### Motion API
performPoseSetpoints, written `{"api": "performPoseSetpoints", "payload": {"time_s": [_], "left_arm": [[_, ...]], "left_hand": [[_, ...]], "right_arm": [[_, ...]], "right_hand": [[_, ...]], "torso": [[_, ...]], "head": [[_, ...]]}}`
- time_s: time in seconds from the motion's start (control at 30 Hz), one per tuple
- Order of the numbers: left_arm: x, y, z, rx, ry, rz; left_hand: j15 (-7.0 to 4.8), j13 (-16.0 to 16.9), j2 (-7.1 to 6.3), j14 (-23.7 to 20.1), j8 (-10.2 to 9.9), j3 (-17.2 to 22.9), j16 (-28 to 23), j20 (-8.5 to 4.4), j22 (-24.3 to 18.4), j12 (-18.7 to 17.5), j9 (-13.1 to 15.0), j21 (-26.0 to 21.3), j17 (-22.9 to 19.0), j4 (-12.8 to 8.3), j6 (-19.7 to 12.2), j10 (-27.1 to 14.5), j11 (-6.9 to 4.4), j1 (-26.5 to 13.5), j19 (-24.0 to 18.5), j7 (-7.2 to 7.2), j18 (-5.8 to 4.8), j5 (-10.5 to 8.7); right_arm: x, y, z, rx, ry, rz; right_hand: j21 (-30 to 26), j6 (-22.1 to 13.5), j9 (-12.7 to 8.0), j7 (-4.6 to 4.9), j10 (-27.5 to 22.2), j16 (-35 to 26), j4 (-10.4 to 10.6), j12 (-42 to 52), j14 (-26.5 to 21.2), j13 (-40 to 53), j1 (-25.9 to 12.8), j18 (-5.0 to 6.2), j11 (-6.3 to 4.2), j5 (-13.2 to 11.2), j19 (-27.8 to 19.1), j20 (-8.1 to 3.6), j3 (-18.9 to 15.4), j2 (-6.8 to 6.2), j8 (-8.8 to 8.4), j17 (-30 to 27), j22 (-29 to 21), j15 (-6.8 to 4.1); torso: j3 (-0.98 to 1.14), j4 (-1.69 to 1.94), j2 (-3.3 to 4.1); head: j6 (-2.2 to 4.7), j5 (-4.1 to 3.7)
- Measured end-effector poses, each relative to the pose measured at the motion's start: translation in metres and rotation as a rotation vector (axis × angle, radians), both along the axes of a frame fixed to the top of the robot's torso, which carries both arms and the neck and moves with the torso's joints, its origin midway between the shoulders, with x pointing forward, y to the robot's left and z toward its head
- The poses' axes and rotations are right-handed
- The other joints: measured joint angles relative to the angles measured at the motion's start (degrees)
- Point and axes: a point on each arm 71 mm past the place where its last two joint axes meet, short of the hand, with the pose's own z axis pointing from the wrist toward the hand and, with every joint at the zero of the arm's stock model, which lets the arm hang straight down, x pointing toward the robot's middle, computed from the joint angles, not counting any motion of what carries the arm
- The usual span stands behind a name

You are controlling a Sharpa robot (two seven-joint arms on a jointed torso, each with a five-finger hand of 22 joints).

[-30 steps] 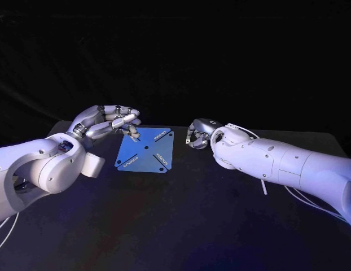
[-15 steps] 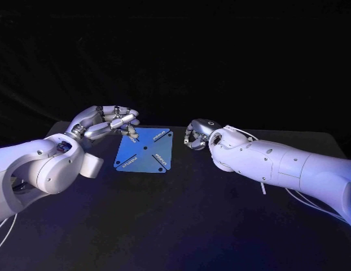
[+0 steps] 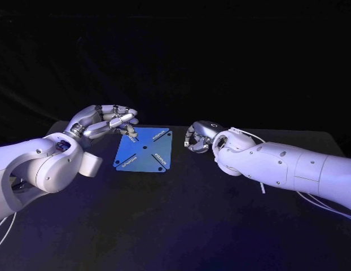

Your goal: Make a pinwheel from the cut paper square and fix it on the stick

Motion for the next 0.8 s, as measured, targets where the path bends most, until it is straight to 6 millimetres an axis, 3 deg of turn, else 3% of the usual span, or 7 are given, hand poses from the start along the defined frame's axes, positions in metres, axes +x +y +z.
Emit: {"api": "performPoseSetpoints", "payload": {"time_s": [0.27, 0.63, 0.8], "left_arm": [[0.002, 0.001, -0.001, 0.002, 0.002, 0.003], [0.006, -0.001, -0.004, 0.004, 0.008, -0.003], [0.007, -0.003, -0.006, 0.005, 0.011, -0.008]], "left_hand": [[0.00, 0.00, 0.00, 0.00, 0.00, 0.00, 0.00, 0.00, 0.00, 0.00, 0.00, 0.00, 0.00, 0.00, 0.00, 0.00, 0.00, 0.00, 0.00, 0.00, 0.00, 0.00], [0.00, 0.00, 0.00, 0.00, 0.00, 0.00, 0.00, 0.00, -0.05, 0.00, -0.06, 0.00, -0.09, 0.00, -0.20, 0.00, 0.00, 0.00, 0.00, -0.20, 0.00, 0.00], [0.00, -0.06, 0.00, 0.00, 0.00, 0.00, -0.24, 0.00, -0.05, 0.00, -0.05, 0.00, -0.15, 0.00, -0.20, 0.00, 0.00, 0.00, 0.00, -0.20, 0.00, -0.22]], "right_arm": [[-0.023, -0.013, 0.003, 0.027, 0.030, 0.019], [-0.042, -0.024, -0.021, 0.028, 0.074, -0.011], [-0.044, -0.019, -0.029, 0.026, 0.073, -0.016]], "right_hand": [[0.00, -0.33, 0.01, 0.14, 0.16, 0.00, 0.03, 0.00, 0.00, 0.00, -0.23, 0.00, 0.16, 0.00, 0.00, 0.00, 0.02, -0.22, -0.30, 0.00, 0.00, 0.00], [0.00, -0.59, 0.01, 0.01, 0.16, 0.00, 0.07, 0.00, 0.00, -0.01, -0.46, 0.00, 0.16, 0.00, 0.00, 0.00, 0.06, -0.44, -0.32, 0.00, -0.01, 0.01], [0.00, -0.60, 0.01, 0.01, 0.16, 0.00, 0.07, 0.00, 0.00, -0.02, -0.46, 0.00, 0.16, -0.01, 0.00, 0.01, 0.05, -0.45, -0.32, -0.01, -0.02, 0.00]], "torso": [[0.02, -0.64, -0.69], [0.22, -1.94, -2.03], [0.40, -2.12, -2.41]], "head": [[-0.41, -0.10], [-1.42, 0.18], [-1.70, 0.40]]}}
